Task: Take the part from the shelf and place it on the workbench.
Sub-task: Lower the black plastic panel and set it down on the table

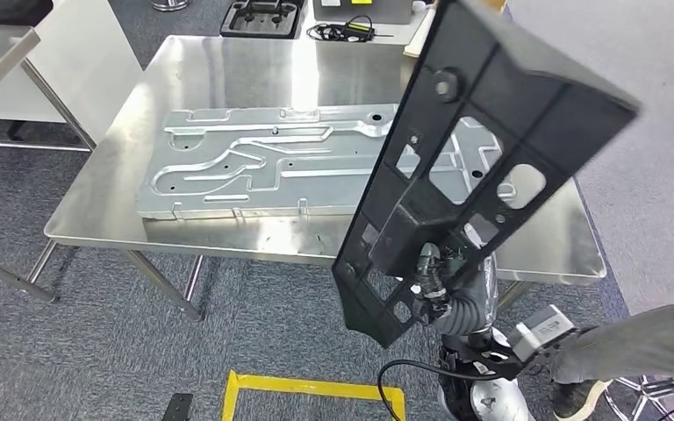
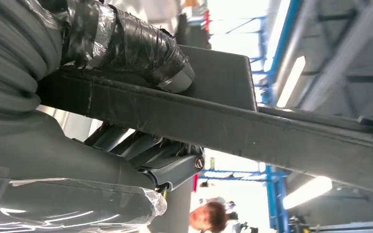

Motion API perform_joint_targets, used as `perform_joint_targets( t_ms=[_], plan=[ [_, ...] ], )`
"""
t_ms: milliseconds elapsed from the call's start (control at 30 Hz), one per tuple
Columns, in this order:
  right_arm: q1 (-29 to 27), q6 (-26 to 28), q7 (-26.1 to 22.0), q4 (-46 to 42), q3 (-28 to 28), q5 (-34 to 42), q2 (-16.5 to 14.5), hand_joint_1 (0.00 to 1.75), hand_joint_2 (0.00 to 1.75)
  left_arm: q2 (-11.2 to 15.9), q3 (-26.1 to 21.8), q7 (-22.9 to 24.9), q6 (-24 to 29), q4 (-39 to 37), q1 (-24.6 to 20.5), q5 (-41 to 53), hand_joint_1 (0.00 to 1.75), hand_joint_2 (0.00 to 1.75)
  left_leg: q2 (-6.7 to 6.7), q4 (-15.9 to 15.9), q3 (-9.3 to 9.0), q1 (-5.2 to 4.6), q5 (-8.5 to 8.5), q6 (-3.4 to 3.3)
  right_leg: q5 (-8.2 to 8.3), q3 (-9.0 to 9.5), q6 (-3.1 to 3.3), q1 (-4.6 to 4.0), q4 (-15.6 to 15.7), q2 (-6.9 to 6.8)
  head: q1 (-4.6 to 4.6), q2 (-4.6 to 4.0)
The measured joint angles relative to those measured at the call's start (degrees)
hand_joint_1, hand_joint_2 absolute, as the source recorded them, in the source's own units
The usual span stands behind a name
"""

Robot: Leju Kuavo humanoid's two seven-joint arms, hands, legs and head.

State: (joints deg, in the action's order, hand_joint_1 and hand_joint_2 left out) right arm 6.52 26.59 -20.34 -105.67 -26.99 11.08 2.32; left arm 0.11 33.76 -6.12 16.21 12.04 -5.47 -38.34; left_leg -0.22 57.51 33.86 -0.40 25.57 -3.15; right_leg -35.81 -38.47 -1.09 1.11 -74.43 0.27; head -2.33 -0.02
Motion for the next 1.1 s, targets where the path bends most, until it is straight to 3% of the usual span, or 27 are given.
perform_joint_targets(
  t_ms=[33, 67, 133, 200, 300, 367, 467, 500, 533, 567, 633, 700, 767, 867, 1000, 1033, 1067, 1100],
  plan=[
    [0.2, 0.1, 1.3, 0.0, -0.1, -1.6, 0.1, 1.75, 1.75, 0.0, 0.0, -0.1, -0.1, 0.0, 0.1, -0.1, 0.0, 1.75, -0.09, 0.1, -0.4, 0.05, 0.41, 0.08, 0.97, -1.38, -0.19, 0.13, -0.8, -0.02, -0.01, 0.0],
    [0.7, 0.1, 3.0, 0.0, -0.2, -3.4, 0.3, 1.75, 1.75, 0.0, 0.0, -0.1, -0.2, 0.0, 0.2, -0.2, 0.0, 1.75, -0.18, 0.2, -0.87, 0.14, 0.87, 0.24, 3.02, -1.7, -0.36, 0.24, 0.4, -0.03, -0.01, 0.0],
    [2.2, -0.3, 7.1, 0.1, -0.3, -7.8, 1.1, 1.75, 1.75, 0.2, 0.0, -0.4, -0.5, 0.0, 0.3, -0.4, 0.0, 1.75, -0.31, 0.9, -1.56, 0.29, 2.05, 0.82, 8.22, -0.16, -0.67, 0.45, 6.7, -0.02, 0.01, 0.0],
    [4.3, -1.1, 11.9, 0.2, -0.6, -13.1, 2.0, 1.75, 1.75, 0.4, 0.0, -0.8, -0.8, 0.0, 0.1, -0.6, 0.0, 1.75, -0.43, 1.9, -1.43, 0.22, 3.06, 1.59, 10.31, 1.31, -0.29, 0.46, 11.5, 0.09, -0.04, 0.0],
    [7.6, -3.4, 19.4, 0.5, -0.9, -21.7, 3.9, 1.75, 1.75, 0.9, 0.0, -1.1, -1.0, 0.0, 0.0, -0.7, 0.0, 1.75, -0.46, 2.3, -1.02, 0.17, 3.45, 2.36, 9.99, 1.44, 0.81, 0.32, 12.4, 0.25, -0.26, 0.0],
    [10.1, -5.5, 22.9, 0.6, -0.9, -25.6, 5.1, 1.75, 1.75, 1.2, 0.0, -1.0, -1.1, 0.0, 0.0, -0.6, 0.0, 1.75, -0.32, 4.1, -0.23, 0.3, 4.67, 2.88, 9.96, 1.7, 1.42, 0.47, 12.7, 0.24, -0.48, 0.01],
    [14.8, -9.5, 27.7, 0.8, -1.3, -30.0, 6.8, 1.75, 1.75, 1.5, 0.2, -0.7, -0.6, 0.0, 0.0, -0.2, 0.0, 1.75, -0.18, 13.8, 4.89, 0.58, 8.57, 3.61, 9.79, 1.99, 1.94, 0.49, 12.9, 0.13, -0.75, 0.01],
    [16.6, -11.2, 29.6, 1.0, -1.6, -31.8, 7.4, 1.75, 1.75, 1.6, 0.4, -0.6, -0.1, 0.0, 0.0, 0.0, 0.0, 1.75, -0.17, 16.7, 6.69, 0.62, 9.1, 3.71, 9.75, 2.03, 2.01, 0.45, 12.9, 0.13, -0.75, 0.0],
    [18.6, -13.1, 31.4, 1.3, -1.9, -33.4, 8.1, 1.75, 1.75, 1.7, 0.6, -0.6, 0.5, 0.0, 0.1, 0.3, 0.0, 1.75, -0.17, 17.7, 7.72, 0.63, 8.6, 3.71, 9.7, 2.11, 2.05, 0.41, 12.9, 0.16, -0.76, 0.0],
    [20.6, -14.9, 33.0, 1.6, -2.2, -34.9, 8.8, 1.75, 1.75, 1.8, 0.8, -0.6, 1.1, 0.0, 0.1, 0.5, 0.0, 1.75, -0.17, 16.3, 7.57, 0.62, 6.88, 3.57, 9.65, 2.23, 2.06, 0.37, 12.9, 0.21, -0.75, 0.0],
    [24.7, -17.6, 35.2, 2.2, -2.7, -36.8, 9.6, 1.75, 1.75, 2.0, 1.2, -0.6, 2.0, 0.0, 0.1, 0.8, 0.0, 1.75, -0.17, 9.1, 4.94, 0.54, 2.37, 2.98, 9.51, 2.53, 2.0, 0.32, 12.9, 0.3, -0.73, 0.01],
    [28.1, -19.0, 36.2, 2.8, -3.2, -37.8, 10.3, 1.75, 1.75, 2.2, 1.5, -0.7, 2.4, 0.0, -0.1, 1.0, 0.0, 1.75, -0.18, 3.5, 2.57, 0.21, 0.26, 2.32, 9.52, 2.58, 1.64, 0.22, 13.1, 0.35, -0.72, 0.01],
    [30.7, -20.1, 36.9, 3.4, -3.8, -38.6, 11.0, 1.75, 1.75, 2.3, 1.9, -0.8, 2.9, 0.0, -0.1, 1.2, 0.0, 1.75, -0.28, 2.1, 2.06, -0.1, 0.28, 1.87, 9.73, 2.58, 1.01, 0.21, 13.5, 0.33, -0.72, 0.0],
    [34.3, -22.2, 37.9, 4.7, -4.9, -39.5, 11.9, 1.75, 1.75, 2.4, 2.6, -1.1, 3.2, 0.0, 0.0, 1.3, 0.0, 1.75, -0.22, 0.3, 1.17, 0.34, -0.49, 1.01, 8.96, 2.2, 0.15, 0.06, 12.6, 0.11, -0.57, 0.0],
    [39.6, -25.1, 39.1, 8.0, -6.9, -41.5, 12.5, 1.75, 1.75, 2.6, 3.1, -1.2, 2.8, 0.0, -0.3, 1.2, 0.0, 1.75, -0.05, -0.3, 0.71, 0.35, -0.75, 0.33, 4.13, -3.42, -0.24, 0.02, 1.2, -0.05, -0.43, 0.0],
    [40.5, -25.9, 39.4, 8.9, -7.6, -42.4, 12.7, 1.75, 1.75, 2.6, 3.2, -1.2, 2.7, 0.0, -0.3, 1.1, 0.0, 1.75, -0.1, -0.2, 0.7, 0.36, -0.68, 0.32, 4.29, -4.2, -0.33, 0.05, -0.1, -0.06, -0.42, 0.0],
    [41.3, -26.6, 39.8, 9.8, -8.3, -43.4, 12.9, 1.75, 1.75, 2.6, 3.3, -1.4, 2.6, 0.0, -0.3, 1.0, 0.0, 1.75, -0.2, -0.1, 0.69, 0.39, -0.58, 0.37, 5.49, -3.95, -0.37, 0.1, 0.8, -0.07, -0.42, 0.0],
    [42.1, -27.2, 40.1, 10.5, -8.9, -44.3, 13.1, 1.75, 1.75, 2.7, 3.3, -1.5, 2.5, 0.0, -0.3, 0.9, 0.0, 1.75, -0.34, 0.2, 0.71, 0.42, -0.4, 0.49, 7.46, -2.73, -0.39, 0.16, 3.6, -0.08, -0.4, 0.0]
  ],
)
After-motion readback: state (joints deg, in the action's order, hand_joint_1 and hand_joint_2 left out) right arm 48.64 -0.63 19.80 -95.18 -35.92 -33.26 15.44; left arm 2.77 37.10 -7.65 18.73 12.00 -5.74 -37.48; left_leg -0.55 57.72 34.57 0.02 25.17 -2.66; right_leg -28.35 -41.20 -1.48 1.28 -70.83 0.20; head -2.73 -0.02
